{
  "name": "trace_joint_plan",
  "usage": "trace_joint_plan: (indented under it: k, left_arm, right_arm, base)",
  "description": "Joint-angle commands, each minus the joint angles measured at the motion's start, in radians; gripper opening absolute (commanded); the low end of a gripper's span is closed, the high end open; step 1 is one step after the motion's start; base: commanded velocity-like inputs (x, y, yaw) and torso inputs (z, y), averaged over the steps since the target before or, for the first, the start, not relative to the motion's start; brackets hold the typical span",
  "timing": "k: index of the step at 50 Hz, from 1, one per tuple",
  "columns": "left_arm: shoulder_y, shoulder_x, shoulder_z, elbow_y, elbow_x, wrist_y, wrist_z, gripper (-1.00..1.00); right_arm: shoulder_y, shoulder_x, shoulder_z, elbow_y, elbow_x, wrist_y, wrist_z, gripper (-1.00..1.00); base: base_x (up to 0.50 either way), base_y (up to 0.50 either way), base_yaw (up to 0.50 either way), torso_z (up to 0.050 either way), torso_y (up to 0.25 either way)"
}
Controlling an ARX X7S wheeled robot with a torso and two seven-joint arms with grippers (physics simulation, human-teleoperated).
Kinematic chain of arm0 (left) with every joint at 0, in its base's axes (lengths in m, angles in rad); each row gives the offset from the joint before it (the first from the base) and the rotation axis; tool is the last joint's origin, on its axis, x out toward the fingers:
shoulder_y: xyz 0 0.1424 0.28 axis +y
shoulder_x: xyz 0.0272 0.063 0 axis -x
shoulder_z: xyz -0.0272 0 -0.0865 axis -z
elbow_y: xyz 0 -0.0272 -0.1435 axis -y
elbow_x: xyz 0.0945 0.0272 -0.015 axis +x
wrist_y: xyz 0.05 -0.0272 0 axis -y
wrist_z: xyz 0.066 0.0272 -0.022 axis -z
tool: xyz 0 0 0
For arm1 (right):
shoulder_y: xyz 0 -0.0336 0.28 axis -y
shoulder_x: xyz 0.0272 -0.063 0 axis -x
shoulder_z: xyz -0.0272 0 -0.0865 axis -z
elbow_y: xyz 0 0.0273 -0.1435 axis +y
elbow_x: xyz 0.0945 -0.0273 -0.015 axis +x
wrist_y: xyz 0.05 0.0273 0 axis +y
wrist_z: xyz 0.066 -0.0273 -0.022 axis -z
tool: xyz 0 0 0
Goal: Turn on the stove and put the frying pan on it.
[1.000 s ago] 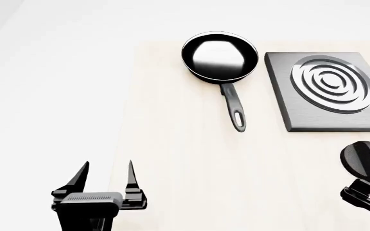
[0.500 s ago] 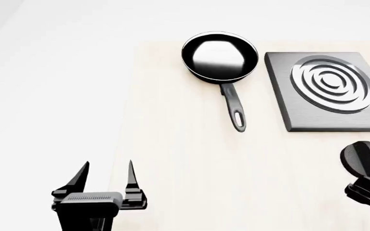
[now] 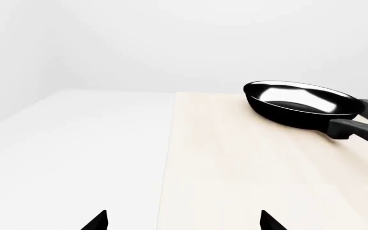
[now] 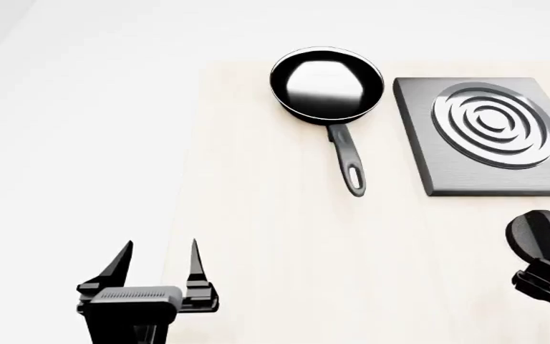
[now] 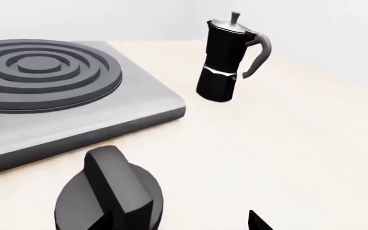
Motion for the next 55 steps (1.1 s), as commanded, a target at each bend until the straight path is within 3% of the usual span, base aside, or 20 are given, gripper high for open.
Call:
trace_joint_plan:
  k: [1,55]
  left_arm:
    - [-0.002,-0.002,0.004,-0.002,-0.003,0.001,-0.003,1.00]
    - [-0.010,-0.013,0.017,-0.014,-0.018,0.005,-0.016,1.00]
  right_arm:
    - [0.018,0.001,-0.010,0.039,-0.009,-0.007,-0.003,1.00]
    - [0.092,0.034,-0.018,0.179,-0.027,-0.010,-0.016,1.00]
  base:
    - [0.00,0.00,0.00,0.000,0.000]
    - [0.00,0.00,0.00,0.000,0.000]
